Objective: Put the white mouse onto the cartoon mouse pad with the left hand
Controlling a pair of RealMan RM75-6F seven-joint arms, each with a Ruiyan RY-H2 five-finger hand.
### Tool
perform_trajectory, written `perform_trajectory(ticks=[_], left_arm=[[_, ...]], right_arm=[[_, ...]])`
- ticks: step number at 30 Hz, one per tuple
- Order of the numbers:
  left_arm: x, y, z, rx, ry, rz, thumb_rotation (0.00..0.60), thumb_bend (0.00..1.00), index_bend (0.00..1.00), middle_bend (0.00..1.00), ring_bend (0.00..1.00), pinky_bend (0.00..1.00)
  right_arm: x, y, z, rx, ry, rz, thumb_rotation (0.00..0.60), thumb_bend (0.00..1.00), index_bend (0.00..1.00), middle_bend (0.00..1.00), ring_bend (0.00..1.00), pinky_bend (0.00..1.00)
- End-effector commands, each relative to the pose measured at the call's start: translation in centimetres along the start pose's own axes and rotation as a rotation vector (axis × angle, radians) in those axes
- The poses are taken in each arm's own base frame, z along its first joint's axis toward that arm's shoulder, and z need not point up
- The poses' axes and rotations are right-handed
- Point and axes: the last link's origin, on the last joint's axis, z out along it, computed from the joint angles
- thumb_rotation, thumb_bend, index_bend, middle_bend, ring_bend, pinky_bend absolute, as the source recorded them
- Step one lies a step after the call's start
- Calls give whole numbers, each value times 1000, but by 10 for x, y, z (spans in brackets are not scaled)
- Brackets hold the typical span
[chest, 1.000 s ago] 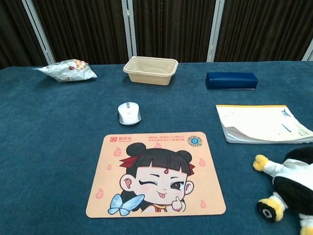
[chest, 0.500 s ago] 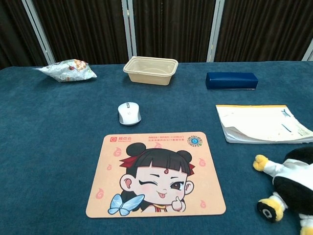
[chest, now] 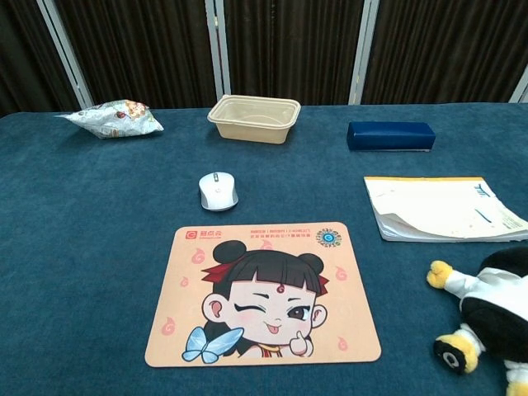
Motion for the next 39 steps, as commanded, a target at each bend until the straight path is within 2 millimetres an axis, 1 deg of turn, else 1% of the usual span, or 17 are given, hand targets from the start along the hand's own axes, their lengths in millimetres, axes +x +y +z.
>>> perform_trajectory(ticks=[1,4,7,11,12,13,17,19,21,22,25,26,29,35,39], left_arm=[[12,2,11,-66,4,-3,600,114,0,0,0,0],[27,8,29,-127,52,55,600,114,0,0,0,0],[38,19,52,-221,94,119,600,116,0,0,0,0],[43,40,87,-360,64,170,600,115,16,0,0,0],[41,47,101,-401,37,189,600,115,40,0,0,0],[39,51,110,-422,18,195,600,116,71,0,0,0],[31,62,135,-476,-57,218,600,116,156,0,0,0],[29,71,150,-509,-99,243,600,116,214,0,0,0],[27,77,159,-530,-114,266,600,116,250,0,0,0],[27,83,168,-554,-124,300,600,117,260,0,0,0],[26,100,186,-596,-130,360,600,118,276,0,0,0],[25,103,188,-600,-131,364,600,117,279,0,0,0],[19,123,201,-636,-148,391,600,118,289,0,0,0],[-4,163,223,-701,-169,474,600,116,306,0,0,0],[-22,186,235,-715,-180,499,600,116,306,0,0,0]], right_arm=[[0,0,0,1,-1,1,600,96,32,0,0,0],[0,0,0,2,-2,3,600,97,32,0,0,0],[0,0,1,3,-3,5,600,97,32,0,0,0],[0,0,1,2,-4,6,600,96,32,0,0,0],[0,0,1,2,-4,6,600,97,32,0,0,0],[0,0,1,1,-4,6,600,97,32,0,0,0],[0,0,0,1,-3,6,600,97,32,0,0,0],[0,0,0,1,-3,6,600,97,32,0,0,0],[0,0,0,0,-3,6,600,97,32,0,0,0],[0,0,0,0,-2,6,600,97,32,0,0,0],[0,0,0,-1,-3,6,600,97,32,0,0,0],[0,0,0,-1,-3,6,600,97,32,0,0,0],[0,0,0,-4,-3,9,600,96,32,0,0,0],[1,2,-1,-8,-4,18,600,96,32,0,0,0],[1,2,-2,-9,-5,22,600,96,32,0,0,0]])
